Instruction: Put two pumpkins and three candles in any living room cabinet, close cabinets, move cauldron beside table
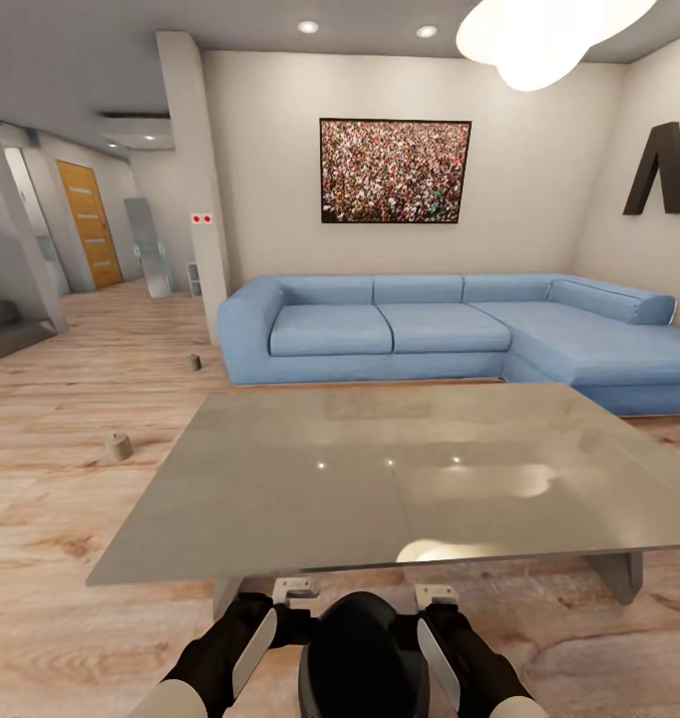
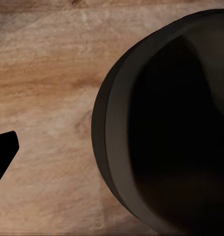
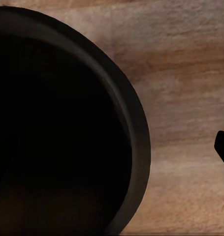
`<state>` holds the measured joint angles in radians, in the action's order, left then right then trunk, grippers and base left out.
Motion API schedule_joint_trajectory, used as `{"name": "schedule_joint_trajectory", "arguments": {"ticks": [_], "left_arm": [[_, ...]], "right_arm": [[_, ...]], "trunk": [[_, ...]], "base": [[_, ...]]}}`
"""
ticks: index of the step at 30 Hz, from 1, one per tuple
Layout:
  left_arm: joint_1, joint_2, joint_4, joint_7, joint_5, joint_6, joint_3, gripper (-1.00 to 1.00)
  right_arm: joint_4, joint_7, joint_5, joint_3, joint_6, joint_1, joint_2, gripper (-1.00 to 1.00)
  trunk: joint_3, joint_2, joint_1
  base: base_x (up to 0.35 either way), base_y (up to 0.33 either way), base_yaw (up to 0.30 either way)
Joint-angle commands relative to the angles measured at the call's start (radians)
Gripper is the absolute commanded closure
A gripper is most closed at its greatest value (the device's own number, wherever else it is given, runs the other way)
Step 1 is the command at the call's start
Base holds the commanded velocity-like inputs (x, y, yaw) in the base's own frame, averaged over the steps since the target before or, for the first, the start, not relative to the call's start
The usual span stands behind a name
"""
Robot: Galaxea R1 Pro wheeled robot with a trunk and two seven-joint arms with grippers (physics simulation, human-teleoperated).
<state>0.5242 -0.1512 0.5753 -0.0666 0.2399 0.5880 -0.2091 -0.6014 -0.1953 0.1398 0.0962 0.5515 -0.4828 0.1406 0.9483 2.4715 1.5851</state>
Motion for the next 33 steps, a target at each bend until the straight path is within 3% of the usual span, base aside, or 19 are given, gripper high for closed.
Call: {"name": "schedule_joint_trajectory", "arguments": {"ticks": [1, 33], "left_arm": [[0.0, 0.0, 0.001, -0.007, 0.01, 0.004, -0.004, -1.0], [0.0, 0.0, 0.002, -0.007, 0.009, 0.004, -0.004, -1.0]], "right_arm": [[-0.001, -0.009, 0.011, 0.005, 0.004, 0.0, 0.0, -1.0], [-0.001, -0.009, 0.011, 0.005, 0.004, 0.0, -0.001, -1.0]], "trunk": [[0.001, 0.0, 0.0], [0.001, 0.0, 0.0]], "base": [[-0.078, 0.0, 0.0], [-0.045, 0.0, 0.0]]}}
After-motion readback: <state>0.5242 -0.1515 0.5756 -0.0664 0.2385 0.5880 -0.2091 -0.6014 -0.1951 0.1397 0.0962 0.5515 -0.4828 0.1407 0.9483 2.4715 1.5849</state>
